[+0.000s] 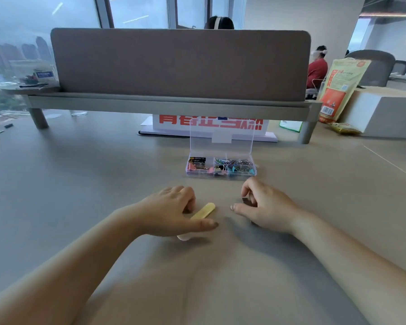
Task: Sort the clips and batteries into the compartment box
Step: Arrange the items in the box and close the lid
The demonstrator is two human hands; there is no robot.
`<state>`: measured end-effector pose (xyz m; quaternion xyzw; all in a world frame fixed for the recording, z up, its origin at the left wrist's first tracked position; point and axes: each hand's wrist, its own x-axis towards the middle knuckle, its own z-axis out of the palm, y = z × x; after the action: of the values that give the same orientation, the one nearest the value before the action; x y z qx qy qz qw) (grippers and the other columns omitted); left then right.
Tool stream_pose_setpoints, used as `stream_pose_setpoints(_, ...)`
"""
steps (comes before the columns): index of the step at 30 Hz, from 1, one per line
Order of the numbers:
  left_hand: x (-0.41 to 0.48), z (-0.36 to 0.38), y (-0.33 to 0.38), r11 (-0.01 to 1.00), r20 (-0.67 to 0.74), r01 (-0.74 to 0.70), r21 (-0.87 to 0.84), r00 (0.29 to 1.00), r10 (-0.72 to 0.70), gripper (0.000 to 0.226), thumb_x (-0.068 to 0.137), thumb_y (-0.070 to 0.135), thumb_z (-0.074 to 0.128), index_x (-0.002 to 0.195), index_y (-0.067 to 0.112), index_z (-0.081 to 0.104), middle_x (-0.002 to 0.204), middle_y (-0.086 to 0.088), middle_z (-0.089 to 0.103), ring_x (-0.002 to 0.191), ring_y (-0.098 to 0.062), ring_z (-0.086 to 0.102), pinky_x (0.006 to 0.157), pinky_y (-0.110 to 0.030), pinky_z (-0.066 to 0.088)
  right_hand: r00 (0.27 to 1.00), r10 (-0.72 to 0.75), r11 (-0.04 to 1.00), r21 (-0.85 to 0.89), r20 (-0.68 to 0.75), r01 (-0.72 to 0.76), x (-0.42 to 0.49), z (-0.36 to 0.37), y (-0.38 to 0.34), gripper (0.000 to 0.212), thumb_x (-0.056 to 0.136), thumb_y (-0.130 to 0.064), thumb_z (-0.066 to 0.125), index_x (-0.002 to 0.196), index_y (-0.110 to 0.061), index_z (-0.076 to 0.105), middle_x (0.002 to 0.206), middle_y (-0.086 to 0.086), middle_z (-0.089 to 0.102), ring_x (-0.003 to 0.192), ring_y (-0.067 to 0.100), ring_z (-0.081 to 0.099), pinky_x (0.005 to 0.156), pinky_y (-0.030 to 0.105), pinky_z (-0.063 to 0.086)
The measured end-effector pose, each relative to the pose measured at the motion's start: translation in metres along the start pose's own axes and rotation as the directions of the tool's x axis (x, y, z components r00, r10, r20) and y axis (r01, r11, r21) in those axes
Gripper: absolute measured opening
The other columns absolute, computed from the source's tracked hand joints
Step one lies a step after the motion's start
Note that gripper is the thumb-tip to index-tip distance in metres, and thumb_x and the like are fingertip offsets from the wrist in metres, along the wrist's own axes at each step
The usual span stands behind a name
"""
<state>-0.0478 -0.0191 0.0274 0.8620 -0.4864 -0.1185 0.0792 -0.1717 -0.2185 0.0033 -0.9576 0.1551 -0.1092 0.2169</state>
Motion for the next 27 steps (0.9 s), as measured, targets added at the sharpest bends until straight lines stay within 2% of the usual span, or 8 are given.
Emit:
stream_pose_setpoints(4,-0.002,0.013,0.006,0.986,-0.097,-0.028,0.165,0.994,0.044,0.041,0.086,0.067,0.037,0.093,0.026,0.036,0.104,0.004,0.045,0.106,-0.018,0.045,0.084,-0.029,0.038,0.996,-0.037,0.989,-0.146,-0.076,0.026,-0.004,0.009,-0.004,0.026,0.087,-0.041,0.053,0.096,-0.02,0.044,0.091,-0.006,0.051,0.093,0.018,0.048,0.077,0.031,0.038)
stream_pose_setpoints(7,0.003,0.02,0.009,0.978,-0.161,-0.032,0.207,0.985,0.067,0.029,0.095,0.053,0.03,0.095,0.024,0.032,0.112,-0.002,0.048,0.11,-0.023,0.046,0.085,-0.032,0.038,0.987,-0.063,0.989,-0.14,-0.147,0.042,-0.001,0.016,-0.005,0.015,0.091,-0.028,0.049,0.098,-0.015,0.05,0.096,0.0,0.055,0.098,0.022,0.05,0.076,0.03,0.037)
stream_pose_setpoints(13,0.012,0.026,0.012,0.995,-0.314,-0.086,0.057,0.944,0.099,0.023,0.099,0.044,0.028,0.095,0.023,0.038,0.107,0.0,0.053,0.101,-0.023,0.05,0.075,-0.03,0.033,0.979,-0.08,0.987,-0.155,-0.185,0.051,0.006,0.021,-0.002,0.021,0.097,-0.026,0.04,0.108,-0.015,0.055,0.11,0.005,0.058,0.105,0.025,0.05,0.082,0.032,0.038)
stream_pose_setpoints(16,0.018,0.027,0.01,0.993,-0.452,-0.092,-0.073,0.891,0.049,0.022,0.099,0.04,0.029,0.095,0.022,0.04,0.098,0.002,0.057,0.087,-0.028,0.055,0.071,-0.037,0.043,0.969,-0.052,0.999,-0.006,-0.24,0.052,0.01,0.022,0.002,0.024,0.098,-0.024,0.038,0.114,-0.014,0.053,0.114,0.008,0.056,0.107,0.027,0.052,0.087,0.034,0.04)
stream_pose_setpoints(19,0.029,0.029,0.009,0.98,-0.577,-0.139,-0.142,0.816,0.032,0.016,0.1,0.035,0.031,0.093,0.024,0.04,0.084,0.012,0.057,0.072,-0.022,0.054,0.065,-0.036,0.045,0.949,-0.066,0.987,0.122,-0.307,0.108,0.018,0.022,0.005,0.028,0.099,-0.024,0.039,0.123,-0.014,0.051,0.121,0.008,0.051,0.108,0.023,0.051,0.09,0.028,0.038)
stream_pose_setpoints(21,0.043,0.027,0.007,0.962,-0.671,-0.19,-0.197,0.741,0.009,0.018,0.1,0.033,0.033,0.097,0.02,0.044,0.087,0.011,0.059,0.072,-0.022,0.054,0.063,-0.035,0.044,0.93,-0.085,0.984,0.119,-0.357,0.135,0.026,0.021,0.007,0.03,0.099,-0.021,0.041,0.126,-0.014,0.052,0.122,0.007,0.05,0.109,0.022,0.051,0.09,0.027,0.039)
stream_pose_setpoints(24,0.073,0.018,-0.003,0.96,-0.749,-0.196,-0.201,0.662,-0.022,0.025,0.099,0.031,0.036,0.105,0.012,0.052,0.098,-0.002,0.057,0.074,-0.03,0.055,0.062,-0.036,0.045,0.888,-0.121,0.987,0.043,-0.443,0.156,0.046,0.017,0.011,0.026,0.098,-0.016,0.044,0.118,-0.01,0.059,0.112,0.009,0.055,0.101,0.027,0.056,0.083,0.039,0.047)
stream_pose_setpoints(27,0.105,0.008,-0.015,0.967,-0.775,-0.184,-0.173,0.632,-0.019,0.028,0.099,0.029,0.039,0.112,0.009,0.055,0.104,-0.01,0.051,0.07,-0.036,0.056,0.062,-0.043,0.05,0.86,-0.11,0.99,0.024,-0.498,0.14,0.075,0.01,0.02,0.016,0.093,-0.014,0.055,0.103,-0.006,0.064,0.102,0.01,0.06,0.093,0.026,0.057,0.078,0.032,0.046)
